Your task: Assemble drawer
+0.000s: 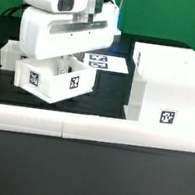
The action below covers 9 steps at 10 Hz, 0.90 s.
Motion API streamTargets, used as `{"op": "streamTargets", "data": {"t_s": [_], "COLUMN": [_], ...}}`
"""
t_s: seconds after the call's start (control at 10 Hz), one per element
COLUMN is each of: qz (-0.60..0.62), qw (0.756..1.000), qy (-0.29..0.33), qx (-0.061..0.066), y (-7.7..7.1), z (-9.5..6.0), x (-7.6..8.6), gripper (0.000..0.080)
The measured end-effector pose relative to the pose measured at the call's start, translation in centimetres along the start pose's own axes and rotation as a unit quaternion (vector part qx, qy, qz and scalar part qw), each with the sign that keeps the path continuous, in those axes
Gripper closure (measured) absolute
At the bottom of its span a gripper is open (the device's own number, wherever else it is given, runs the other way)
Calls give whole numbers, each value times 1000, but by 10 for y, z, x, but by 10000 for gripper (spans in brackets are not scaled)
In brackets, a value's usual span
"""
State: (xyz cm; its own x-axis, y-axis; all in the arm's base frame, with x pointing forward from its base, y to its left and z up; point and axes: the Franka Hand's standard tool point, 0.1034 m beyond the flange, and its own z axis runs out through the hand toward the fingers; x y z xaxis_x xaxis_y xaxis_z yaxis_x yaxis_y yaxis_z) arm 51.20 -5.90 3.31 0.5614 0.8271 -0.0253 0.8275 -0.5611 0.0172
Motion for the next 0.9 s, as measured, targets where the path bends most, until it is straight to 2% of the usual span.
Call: {"op": "streamTargets", "data": {"t_s": [0.2, 0.7, 0.9], "qz": [-94, -242, -256], "qw": [995, 970, 966], "qy": [-15, -24, -25], "qx": [10, 11, 14], "y": [5, 8, 3], "z": [-1, 3, 4], "x": [9, 3, 15], "gripper": [757, 757, 757]}}
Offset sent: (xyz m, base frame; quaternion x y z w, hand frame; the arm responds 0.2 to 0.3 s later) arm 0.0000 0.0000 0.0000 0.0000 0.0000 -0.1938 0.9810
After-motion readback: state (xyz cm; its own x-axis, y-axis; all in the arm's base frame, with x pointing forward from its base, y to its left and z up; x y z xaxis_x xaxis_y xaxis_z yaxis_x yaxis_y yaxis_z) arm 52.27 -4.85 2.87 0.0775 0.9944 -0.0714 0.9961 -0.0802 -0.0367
